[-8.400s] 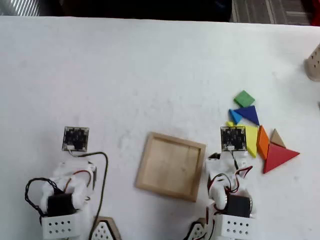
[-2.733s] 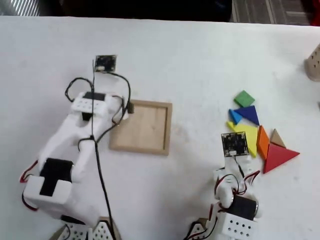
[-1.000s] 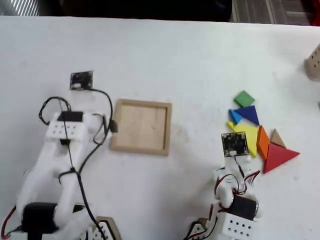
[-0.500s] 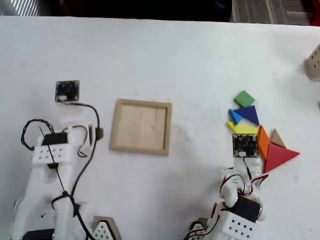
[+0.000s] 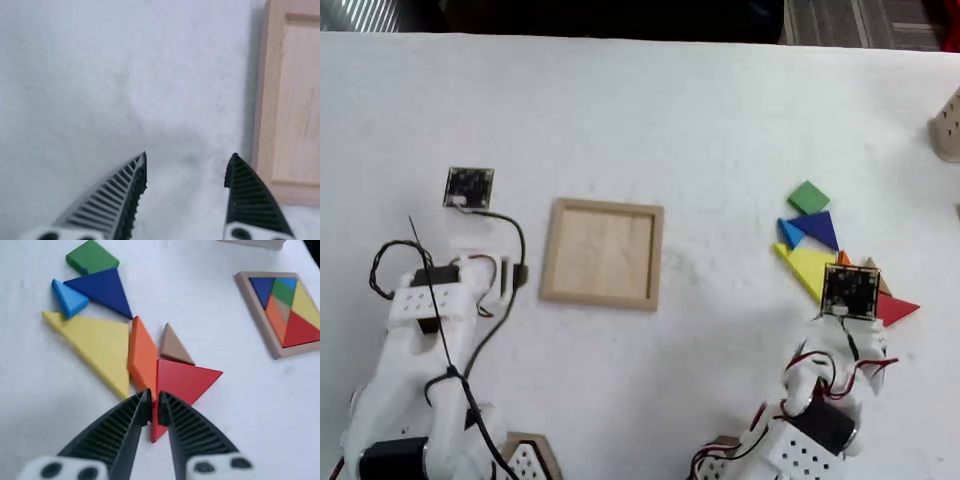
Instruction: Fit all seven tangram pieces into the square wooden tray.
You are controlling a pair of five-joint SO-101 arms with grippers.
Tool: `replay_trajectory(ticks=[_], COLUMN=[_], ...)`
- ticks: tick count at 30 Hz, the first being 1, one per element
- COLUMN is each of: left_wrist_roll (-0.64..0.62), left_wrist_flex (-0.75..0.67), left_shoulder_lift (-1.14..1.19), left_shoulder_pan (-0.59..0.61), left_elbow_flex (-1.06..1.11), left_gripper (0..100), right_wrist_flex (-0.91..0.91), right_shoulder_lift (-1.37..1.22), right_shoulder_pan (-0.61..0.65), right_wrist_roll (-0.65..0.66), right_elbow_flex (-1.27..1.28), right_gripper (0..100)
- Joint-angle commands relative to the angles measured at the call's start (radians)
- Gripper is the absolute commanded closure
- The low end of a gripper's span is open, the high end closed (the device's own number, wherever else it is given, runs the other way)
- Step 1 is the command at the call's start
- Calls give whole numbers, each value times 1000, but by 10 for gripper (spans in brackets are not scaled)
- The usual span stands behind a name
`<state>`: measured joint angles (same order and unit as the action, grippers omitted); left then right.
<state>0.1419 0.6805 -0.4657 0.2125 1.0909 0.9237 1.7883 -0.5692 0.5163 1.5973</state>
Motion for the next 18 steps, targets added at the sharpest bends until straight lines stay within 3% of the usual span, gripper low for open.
replay_trajectory(ticks=[1, 8, 18], left_wrist_roll=[9, 9, 9], left_wrist_flex=[-21, -21, -21], left_shoulder_lift=[2, 2, 2], left_shoulder_pan=[8, 8, 8], left_elbow_flex=[-9, -9, -8], left_gripper=[744, 744, 744], right_wrist_flex=[56, 120, 113], right_shoulder_lift=[13, -84, -725], right_shoulder_pan=[-8, -7, -5], right_wrist_roll=[9, 9, -34], right_elbow_flex=[-123, -269, -572], right_gripper=[890, 915, 914])
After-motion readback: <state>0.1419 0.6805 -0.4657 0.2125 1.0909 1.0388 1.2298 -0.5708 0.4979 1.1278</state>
